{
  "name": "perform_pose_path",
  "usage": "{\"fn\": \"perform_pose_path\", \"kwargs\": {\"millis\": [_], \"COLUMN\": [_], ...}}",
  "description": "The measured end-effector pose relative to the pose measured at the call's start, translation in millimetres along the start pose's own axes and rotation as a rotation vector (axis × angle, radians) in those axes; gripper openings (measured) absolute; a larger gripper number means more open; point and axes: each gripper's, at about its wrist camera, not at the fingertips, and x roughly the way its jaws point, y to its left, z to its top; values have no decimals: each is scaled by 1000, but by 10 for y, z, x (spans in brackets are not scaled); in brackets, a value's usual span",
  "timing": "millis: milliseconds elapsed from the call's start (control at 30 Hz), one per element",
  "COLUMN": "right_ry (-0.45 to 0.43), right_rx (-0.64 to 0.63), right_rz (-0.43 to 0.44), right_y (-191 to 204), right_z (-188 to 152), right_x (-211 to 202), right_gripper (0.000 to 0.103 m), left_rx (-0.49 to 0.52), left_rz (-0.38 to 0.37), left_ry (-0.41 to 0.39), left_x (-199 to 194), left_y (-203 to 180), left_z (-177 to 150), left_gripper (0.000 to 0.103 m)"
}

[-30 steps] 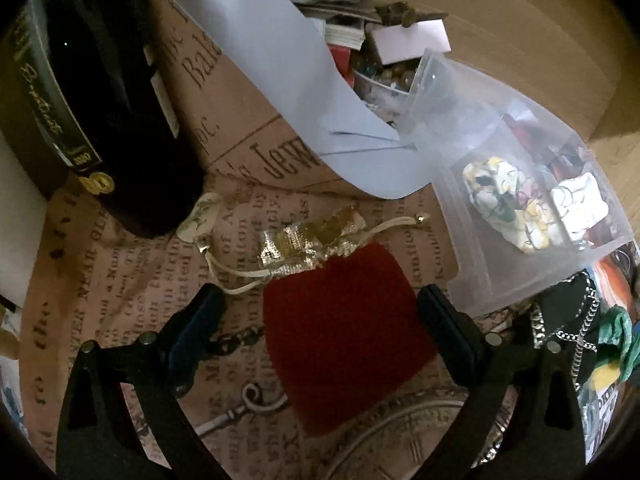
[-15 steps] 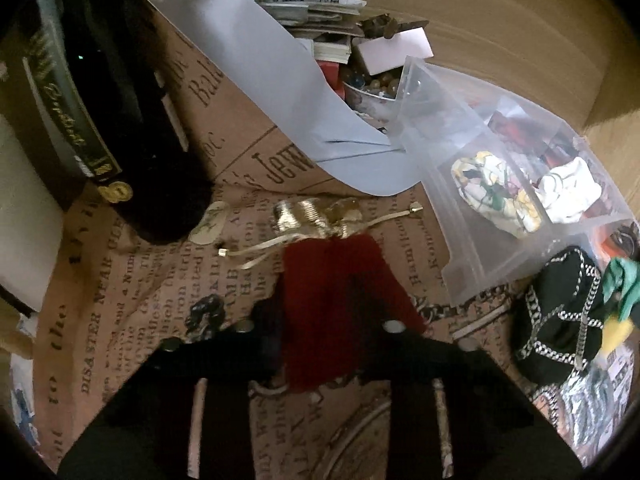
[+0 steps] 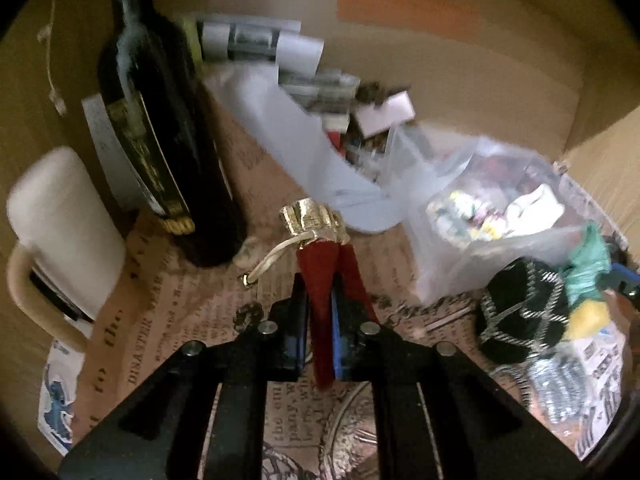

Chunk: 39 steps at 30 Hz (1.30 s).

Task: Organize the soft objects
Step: 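Lift the red pouch with the left gripper while the right lifts the green sock into the box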

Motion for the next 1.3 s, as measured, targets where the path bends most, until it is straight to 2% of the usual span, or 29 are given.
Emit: {"fn": "perform_pose_path", "kwargs": {"millis": [100, 167, 200, 400, 433, 500, 533, 633, 800, 1033, 1167, 1300], "right_ry": [5, 21, 21, 47, 55, 73, 87, 86, 25, -136, -194, -202], "right_rx": [-19, -20, -20, -54, -56, -61, -62, -65, -80, -109, -122, -142], "right_rz": [-19, -30, -29, -52, -50, -30, -15, -1, 4, 6, 4, 18], "right_y": [-7, -22, -31, -76, -85, -95, -98, -82, -28, 57, 91, 169], "right_z": [31, 47, 55, 127, 136, 146, 147, 143, 216, 547, 730, 849], "right_x": [27, 69, 87, 272, 308, 372, 399, 387, 145, -319, -346, -210], "right_gripper": [35, 56, 59, 60, 56, 37, 23, 14, 12, 12, 12, 12], "left_rx": [9, 16, 18, 34, 37, 46, 49, 60, 75, 87, 101, 121], "left_rz": [-13, -22, -27, -62, -69, -79, -83, -102, -138, -205, -238, -252], "left_ry": [-54, -85, -100, -161, -168, -182, -188, -205, -229, -244, -230, -198], "left_x": [-187, -308, -367, -575, -592, -624, -632, -659, -646, -538, -398, -235], "left_y": [-54, -84, -98, -208, -226, -276, -302, -390, -518, -708, -849, -980], "left_z": [86, 125, 143, 250, 266, 295, 312, 370, 473, 677, 762, 797], "left_gripper": [9, 9, 9, 9, 9, 9, 9, 9, 9, 9, 9, 9]}}
